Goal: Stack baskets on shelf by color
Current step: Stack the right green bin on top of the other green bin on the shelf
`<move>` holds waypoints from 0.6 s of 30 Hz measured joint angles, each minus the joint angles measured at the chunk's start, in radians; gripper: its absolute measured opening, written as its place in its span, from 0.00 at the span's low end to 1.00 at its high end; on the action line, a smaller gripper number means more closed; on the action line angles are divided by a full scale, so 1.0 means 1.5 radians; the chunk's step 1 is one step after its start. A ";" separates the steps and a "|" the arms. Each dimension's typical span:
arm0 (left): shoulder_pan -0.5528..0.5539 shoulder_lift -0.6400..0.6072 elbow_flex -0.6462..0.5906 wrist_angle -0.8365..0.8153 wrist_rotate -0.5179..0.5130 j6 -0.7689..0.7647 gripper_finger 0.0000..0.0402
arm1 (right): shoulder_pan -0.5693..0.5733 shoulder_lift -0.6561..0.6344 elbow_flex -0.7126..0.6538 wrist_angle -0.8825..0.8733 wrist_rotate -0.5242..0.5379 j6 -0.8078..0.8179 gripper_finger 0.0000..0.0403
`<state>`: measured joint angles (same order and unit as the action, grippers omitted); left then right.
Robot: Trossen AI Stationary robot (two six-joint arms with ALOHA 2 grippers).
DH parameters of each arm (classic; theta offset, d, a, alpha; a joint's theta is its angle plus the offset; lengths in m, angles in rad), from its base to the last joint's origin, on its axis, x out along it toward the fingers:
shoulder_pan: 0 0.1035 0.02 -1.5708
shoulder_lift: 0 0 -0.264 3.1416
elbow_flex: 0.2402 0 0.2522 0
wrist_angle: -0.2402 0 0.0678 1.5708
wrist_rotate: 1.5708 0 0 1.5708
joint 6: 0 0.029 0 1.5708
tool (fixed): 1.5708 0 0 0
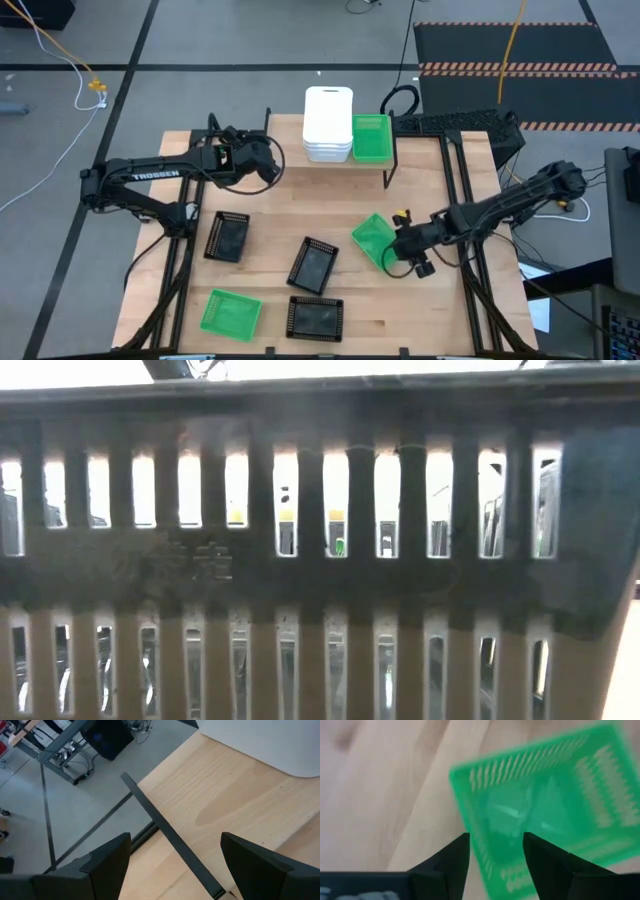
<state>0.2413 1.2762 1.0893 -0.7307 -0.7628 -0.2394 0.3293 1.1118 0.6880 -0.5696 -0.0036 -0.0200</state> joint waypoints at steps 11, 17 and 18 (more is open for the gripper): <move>-0.002 0.000 0.000 -0.019 0.000 -0.022 0.77 | 0.013 0.001 -0.086 0.056 0.003 -0.021 0.37; -0.004 0.000 0.000 -0.014 -0.010 -0.019 0.77 | 0.013 0.002 -0.100 0.075 0.002 -0.016 0.18; -0.003 0.000 0.000 -0.014 -0.018 -0.018 0.77 | 0.013 0.002 -0.100 0.081 0.002 -0.021 0.13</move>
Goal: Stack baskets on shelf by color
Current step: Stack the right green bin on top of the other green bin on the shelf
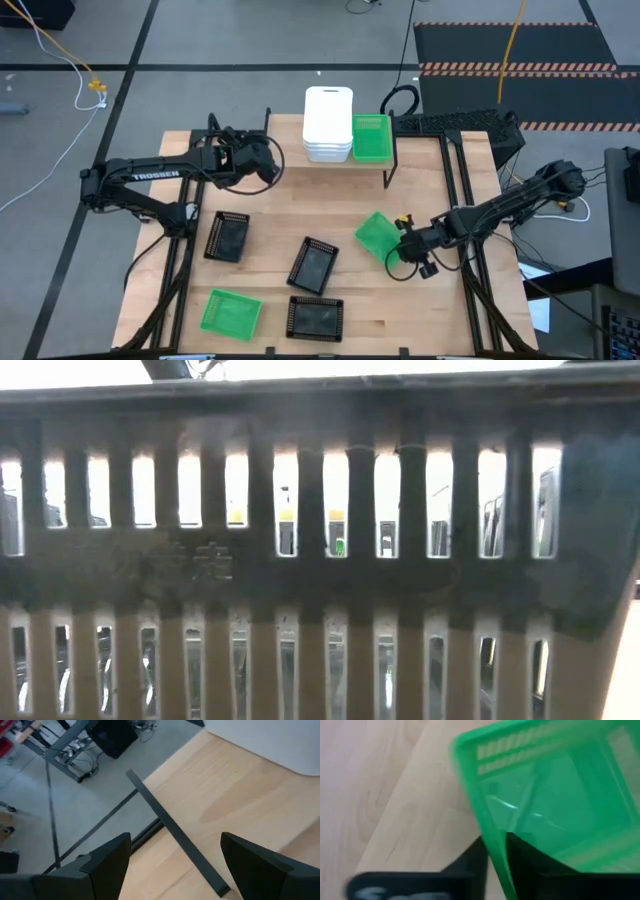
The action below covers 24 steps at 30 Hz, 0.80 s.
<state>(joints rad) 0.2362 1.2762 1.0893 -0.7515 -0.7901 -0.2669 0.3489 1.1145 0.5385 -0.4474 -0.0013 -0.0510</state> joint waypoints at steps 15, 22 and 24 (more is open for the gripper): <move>0.001 0.000 0.000 0.027 -0.011 0.004 0.77 | -0.006 -0.068 0.250 0.131 0.049 -0.203 0.01; 0.001 0.000 0.000 0.026 -0.011 0.014 0.77 | -0.115 -0.063 0.425 0.144 0.437 -0.376 0.00; 0.001 0.000 0.000 0.026 -0.011 0.015 0.77 | -0.191 -0.044 0.453 0.135 0.429 -0.375 0.00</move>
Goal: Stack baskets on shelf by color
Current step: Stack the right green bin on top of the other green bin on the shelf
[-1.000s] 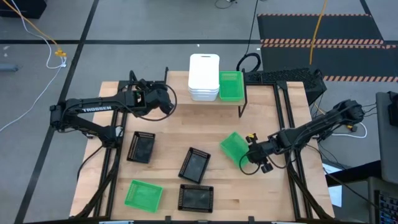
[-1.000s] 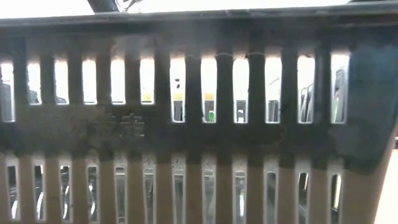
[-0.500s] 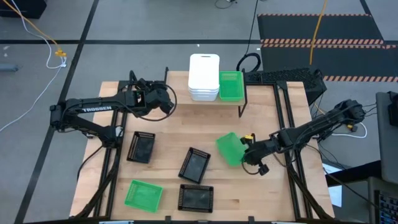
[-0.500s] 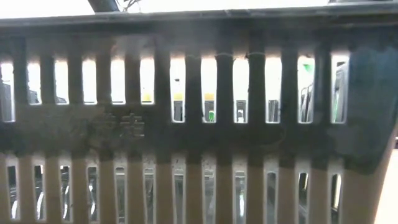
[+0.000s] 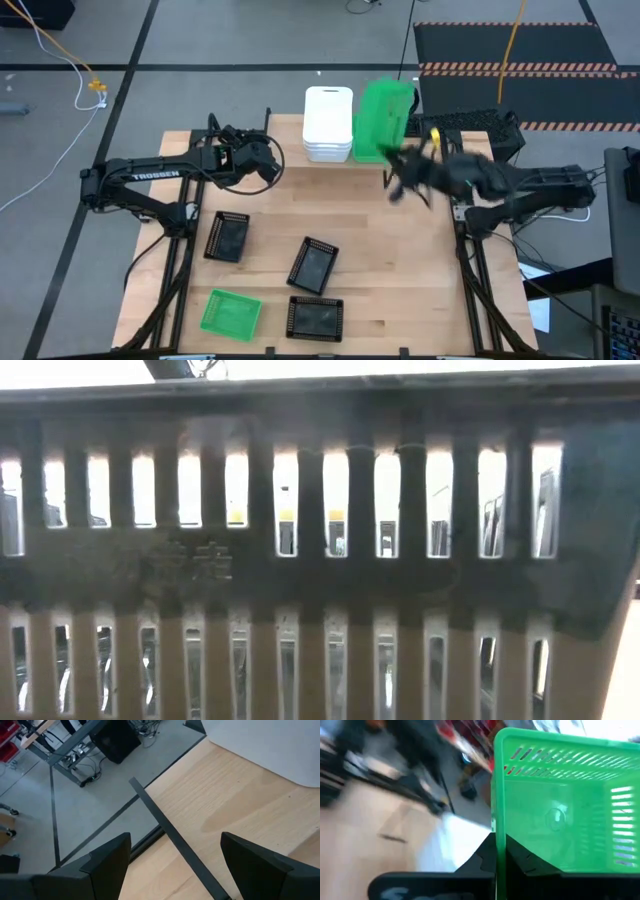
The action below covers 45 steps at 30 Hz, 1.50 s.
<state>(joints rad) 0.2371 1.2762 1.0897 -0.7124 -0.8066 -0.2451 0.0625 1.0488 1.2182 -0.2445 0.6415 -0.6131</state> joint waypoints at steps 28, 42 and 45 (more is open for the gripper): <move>0.003 0.000 0.000 0.006 0.000 0.010 0.77 | -0.364 0.186 0.095 -0.396 -0.414 0.069 0.01; 0.003 0.000 0.000 0.005 0.000 0.009 0.77 | -0.359 0.179 0.095 -0.410 -0.414 0.087 0.14; 0.003 0.000 0.000 0.004 0.000 0.009 0.77 | -0.353 0.173 0.095 -0.403 -0.415 0.099 0.19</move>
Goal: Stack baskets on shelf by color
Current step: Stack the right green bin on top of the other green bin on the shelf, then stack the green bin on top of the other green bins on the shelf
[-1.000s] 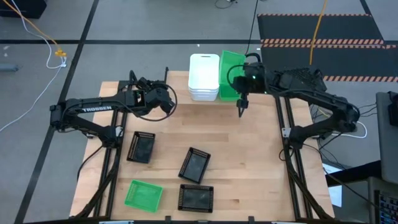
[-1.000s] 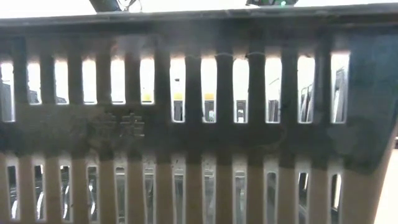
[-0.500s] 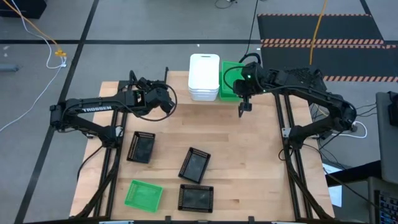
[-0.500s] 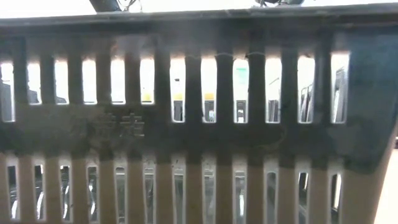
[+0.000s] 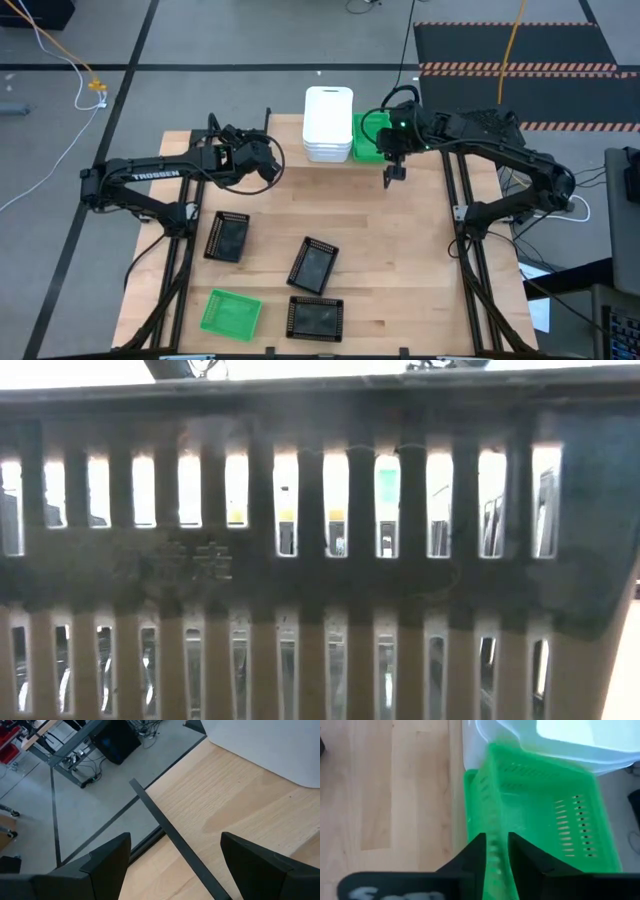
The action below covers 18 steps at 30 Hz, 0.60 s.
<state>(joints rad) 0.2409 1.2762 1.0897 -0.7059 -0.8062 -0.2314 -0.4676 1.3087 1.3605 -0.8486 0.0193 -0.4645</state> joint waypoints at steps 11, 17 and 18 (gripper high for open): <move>0.000 0.000 0.000 -0.008 0.000 -0.007 0.77 | 0.023 -0.003 -0.020 0.004 0.004 0.105 0.26; 0.000 0.000 0.000 -0.017 -0.011 -0.014 0.77 | 0.097 -0.019 -0.023 0.046 0.003 0.078 0.24; 0.000 0.000 0.000 -0.016 -0.018 -0.015 0.77 | 0.116 -0.022 -0.023 0.063 0.001 0.068 0.24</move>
<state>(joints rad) 0.2409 1.2762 1.0897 -0.7303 -0.8333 -0.2533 -0.2932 1.2753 1.3266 -0.7547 0.0208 -0.3628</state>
